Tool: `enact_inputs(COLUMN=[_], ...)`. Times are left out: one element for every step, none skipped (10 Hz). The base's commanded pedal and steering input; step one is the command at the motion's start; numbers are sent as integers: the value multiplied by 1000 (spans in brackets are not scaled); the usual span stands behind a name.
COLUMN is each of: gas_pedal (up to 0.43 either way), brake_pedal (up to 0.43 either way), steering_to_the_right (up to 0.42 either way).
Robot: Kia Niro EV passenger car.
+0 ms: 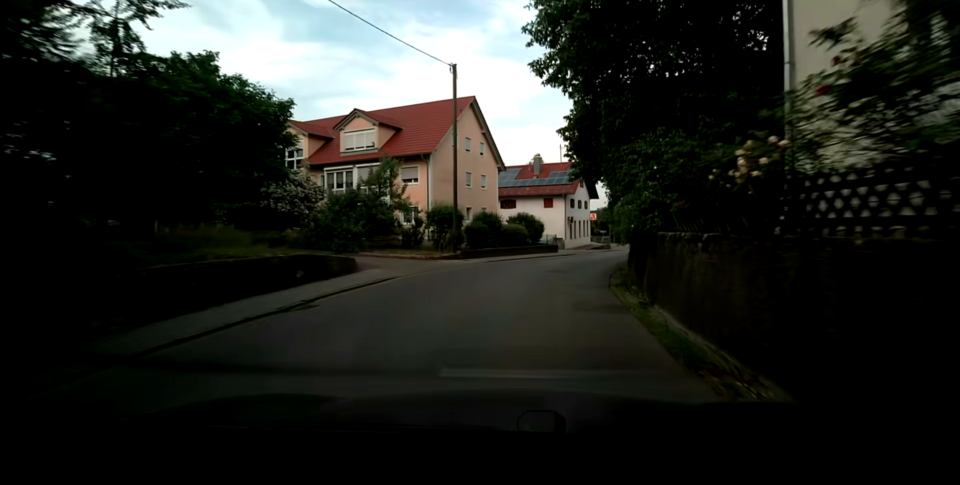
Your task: Follow the waypoints while adhering to traffic rules and regulations
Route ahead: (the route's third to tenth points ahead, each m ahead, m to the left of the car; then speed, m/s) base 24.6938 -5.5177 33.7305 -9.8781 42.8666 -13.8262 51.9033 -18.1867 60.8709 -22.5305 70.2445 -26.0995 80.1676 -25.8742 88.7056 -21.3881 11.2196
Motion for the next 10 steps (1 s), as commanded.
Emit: enact_inputs(gas_pedal=[8, 8, 8, 8, 8, 8, 8, 28, 28, 28], brake_pedal=[6, 6, 6, 6, 6, 6, 6, 6, 6, 6], steering_to_the_right=[71, 69, 65, 63, 62, 62, 62, 62, 63, 64])
